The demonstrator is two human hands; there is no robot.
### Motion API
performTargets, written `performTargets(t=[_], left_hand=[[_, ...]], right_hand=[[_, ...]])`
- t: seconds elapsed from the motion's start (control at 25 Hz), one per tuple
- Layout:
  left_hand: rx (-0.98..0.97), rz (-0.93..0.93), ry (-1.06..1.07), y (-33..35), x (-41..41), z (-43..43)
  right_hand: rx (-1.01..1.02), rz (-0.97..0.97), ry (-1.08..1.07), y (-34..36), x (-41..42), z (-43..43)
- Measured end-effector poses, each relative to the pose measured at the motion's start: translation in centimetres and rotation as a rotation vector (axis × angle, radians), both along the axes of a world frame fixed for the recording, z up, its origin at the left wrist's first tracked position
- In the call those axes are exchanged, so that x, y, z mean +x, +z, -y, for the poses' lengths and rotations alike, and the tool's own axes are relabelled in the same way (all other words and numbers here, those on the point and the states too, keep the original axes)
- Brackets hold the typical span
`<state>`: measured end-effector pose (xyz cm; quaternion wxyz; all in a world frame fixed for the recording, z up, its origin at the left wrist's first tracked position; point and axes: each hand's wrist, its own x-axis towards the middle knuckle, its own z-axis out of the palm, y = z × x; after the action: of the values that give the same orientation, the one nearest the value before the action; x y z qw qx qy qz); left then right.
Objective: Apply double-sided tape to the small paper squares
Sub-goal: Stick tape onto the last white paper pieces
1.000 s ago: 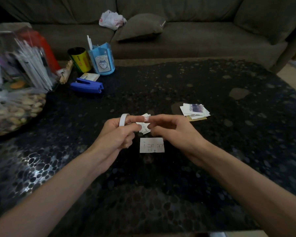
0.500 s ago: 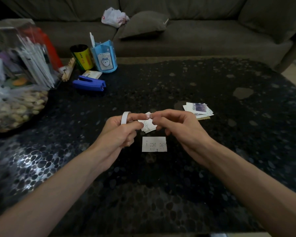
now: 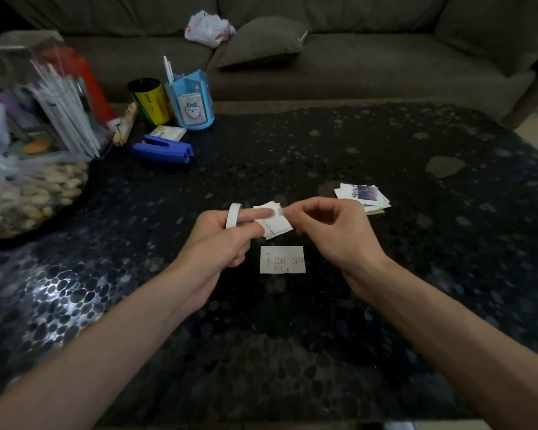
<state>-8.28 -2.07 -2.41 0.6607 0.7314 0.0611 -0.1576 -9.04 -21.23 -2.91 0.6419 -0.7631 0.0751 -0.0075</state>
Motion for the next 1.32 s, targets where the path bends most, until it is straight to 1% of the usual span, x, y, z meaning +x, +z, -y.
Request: performTargets(t=[0.08,0.16,0.24,0.32,0.44,0.68,0.76,0.88,1.0,1.16,1.32], left_hand=[[0.059,-0.020,0.079,-0.2,0.7,-0.9],[0.179,0.048,0.082,-0.2,1.3,-1.7],[0.319,0.175,-0.008,0.2,1.4,-1.7],[0.412,0.274,-0.115,0.4,1.1,-1.2],[0.522,0.321,-0.220,-0.8,1.1,-1.2],[0.564,0.360,-0.258,-1.4,1.6,-1.4],[0.623,0.367,-0.304,-1.4,1.5,-1.4],[0.726,0.381,-0.363,-1.9,1.5,-1.3],[0.703,0.420,-0.387,-2.2,1.5,-1.3],[0.697,0.422,-0.413,-2.2,1.4,-1.4],[0.703,0.426,-0.385,-2.4,1.4,-1.4]], right_hand=[[-0.003,-0.035,-0.065,0.0,0.3,0.7],[-0.043,-0.090,-0.055,-0.2,0.6,1.7],[-0.053,-0.148,-0.009,-0.5,0.4,2.0],[-0.046,-0.172,0.023,-0.7,0.2,2.1],[-0.042,-0.160,0.048,-1.1,0.1,1.9],[-0.089,-0.196,0.047,-0.8,-0.2,1.4],[-0.115,-0.191,0.051,-0.8,-0.3,1.1],[-0.247,-0.184,0.076,-1.3,-0.3,0.6],[-0.389,-0.178,0.096,-1.8,-0.2,0.2],[-0.445,-0.157,0.126,-2.2,-0.2,-0.1],[-0.478,-0.119,0.121,-3.1,-0.1,-0.6]])
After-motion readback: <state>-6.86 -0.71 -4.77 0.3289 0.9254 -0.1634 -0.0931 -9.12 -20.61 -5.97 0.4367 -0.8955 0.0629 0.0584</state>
